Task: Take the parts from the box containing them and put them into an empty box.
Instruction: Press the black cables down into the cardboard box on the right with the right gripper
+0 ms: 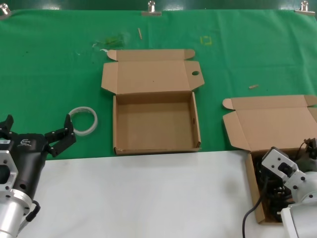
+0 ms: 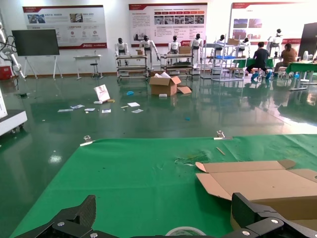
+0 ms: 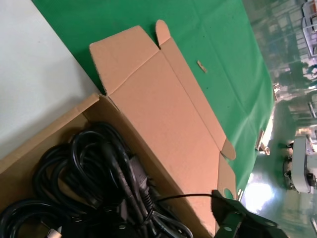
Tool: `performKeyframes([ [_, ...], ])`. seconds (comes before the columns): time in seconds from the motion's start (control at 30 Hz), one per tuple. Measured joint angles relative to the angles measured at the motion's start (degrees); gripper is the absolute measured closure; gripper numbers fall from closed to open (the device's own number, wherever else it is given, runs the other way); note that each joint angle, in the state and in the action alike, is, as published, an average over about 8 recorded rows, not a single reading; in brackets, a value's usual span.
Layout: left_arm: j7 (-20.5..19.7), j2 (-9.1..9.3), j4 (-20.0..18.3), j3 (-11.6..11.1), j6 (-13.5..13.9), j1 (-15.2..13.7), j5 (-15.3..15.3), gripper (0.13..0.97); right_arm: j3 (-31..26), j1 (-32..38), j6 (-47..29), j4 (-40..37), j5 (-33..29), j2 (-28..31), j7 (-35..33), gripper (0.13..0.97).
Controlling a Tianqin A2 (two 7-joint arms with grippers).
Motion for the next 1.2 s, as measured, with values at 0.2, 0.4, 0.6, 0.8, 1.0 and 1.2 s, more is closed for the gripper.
performKeyframes([
  [0.2, 0.0, 0.0, 0.0, 0.0, 0.0, 0.0, 0.0, 0.132, 0.0, -0.4, 0.2, -0.2, 0.0, 0.0, 0.2, 0.486],
  [0.4, 0.0, 0.0, 0.0, 0.0, 0.0, 0.0, 0.0, 0.132, 0.2, -1.1, 0.5, 0.1, 0.0, 0.0, 0.3, 0.371],
  [0.6, 0.0, 0.0, 0.0, 0.0, 0.0, 0.0, 0.0, 0.132, 0.3, -1.8, 0.9, 0.4, 0.0, 0.0, 0.6, 0.282],
  [0.8, 0.0, 0.0, 0.0, 0.0, 0.0, 0.0, 0.0, 0.132, 0.4, -2.3, 0.9, 0.3, 0.0, 0.0, 0.6, 0.275],
  [1.0, 0.0, 0.0, 0.0, 0.0, 0.0, 0.0, 0.0, 0.132, 0.7, -2.5, 0.6, -0.3, 0.0, 0.0, 0.3, 0.284],
  [1.2, 0.0, 0.0, 0.0, 0.0, 0.0, 0.0, 0.0, 0.132, 0.9, -2.3, 0.1, -1.2, 0.0, 0.0, 0.0, 0.348],
])
